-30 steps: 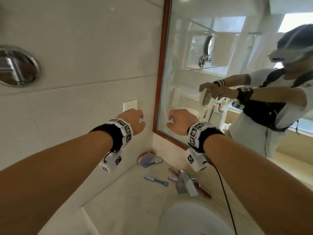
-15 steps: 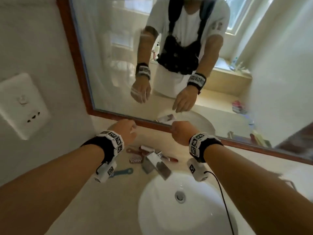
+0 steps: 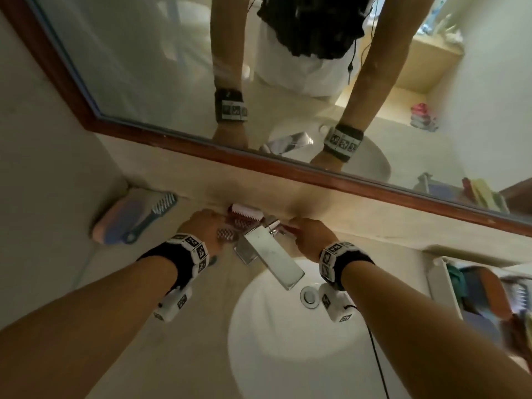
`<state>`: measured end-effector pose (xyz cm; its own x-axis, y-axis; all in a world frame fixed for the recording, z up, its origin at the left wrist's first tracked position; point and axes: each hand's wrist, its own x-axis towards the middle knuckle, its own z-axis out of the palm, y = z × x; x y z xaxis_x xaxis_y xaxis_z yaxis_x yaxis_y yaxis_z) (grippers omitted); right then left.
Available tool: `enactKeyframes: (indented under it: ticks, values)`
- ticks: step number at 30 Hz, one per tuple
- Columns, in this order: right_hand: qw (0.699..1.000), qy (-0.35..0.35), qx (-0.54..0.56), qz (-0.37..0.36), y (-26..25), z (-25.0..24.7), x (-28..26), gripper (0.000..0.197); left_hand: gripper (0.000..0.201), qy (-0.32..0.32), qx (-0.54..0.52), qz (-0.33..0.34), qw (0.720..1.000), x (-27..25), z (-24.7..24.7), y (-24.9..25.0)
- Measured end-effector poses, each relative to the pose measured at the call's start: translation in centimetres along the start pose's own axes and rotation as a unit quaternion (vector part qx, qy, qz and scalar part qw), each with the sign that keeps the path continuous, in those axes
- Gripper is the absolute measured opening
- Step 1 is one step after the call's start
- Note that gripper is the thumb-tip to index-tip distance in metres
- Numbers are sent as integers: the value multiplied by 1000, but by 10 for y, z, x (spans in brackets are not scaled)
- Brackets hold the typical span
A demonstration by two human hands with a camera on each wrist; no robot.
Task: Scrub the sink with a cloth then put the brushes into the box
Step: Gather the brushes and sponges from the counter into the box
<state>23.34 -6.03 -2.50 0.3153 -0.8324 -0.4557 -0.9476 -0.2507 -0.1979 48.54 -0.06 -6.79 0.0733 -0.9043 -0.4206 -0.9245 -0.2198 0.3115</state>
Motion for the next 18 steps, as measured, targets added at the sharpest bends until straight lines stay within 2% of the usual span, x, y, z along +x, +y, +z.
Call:
enactKeyframes:
  ticks: [5, 8, 11, 13, 15, 18]
  values:
    - [999, 0, -41, -17, 2, 31, 20, 41, 50, 12, 29, -5, 999, -3, 6, 4]
    - [997, 19, -61, -33, 6, 35, 28, 51, 60, 7, 49, 9, 999, 1, 12, 2]
    - [997, 20, -67, -45, 6, 35, 36, 51, 70, -17, 57, 5, 998, 6, 17, -3]
    - [996, 10, -68, -49, 3, 34, 38, 49, 60, -19, 54, -7, 998, 4, 17, -5]
    - [996, 7, -80, -47, 4, 30, 37, 37, 45, -2, 40, -25, 999, 4, 15, -6]
    - [994, 13, -109, -27, 7, 20, 34, 20, 39, 7, 21, -49, 999, -1, 5, -11]
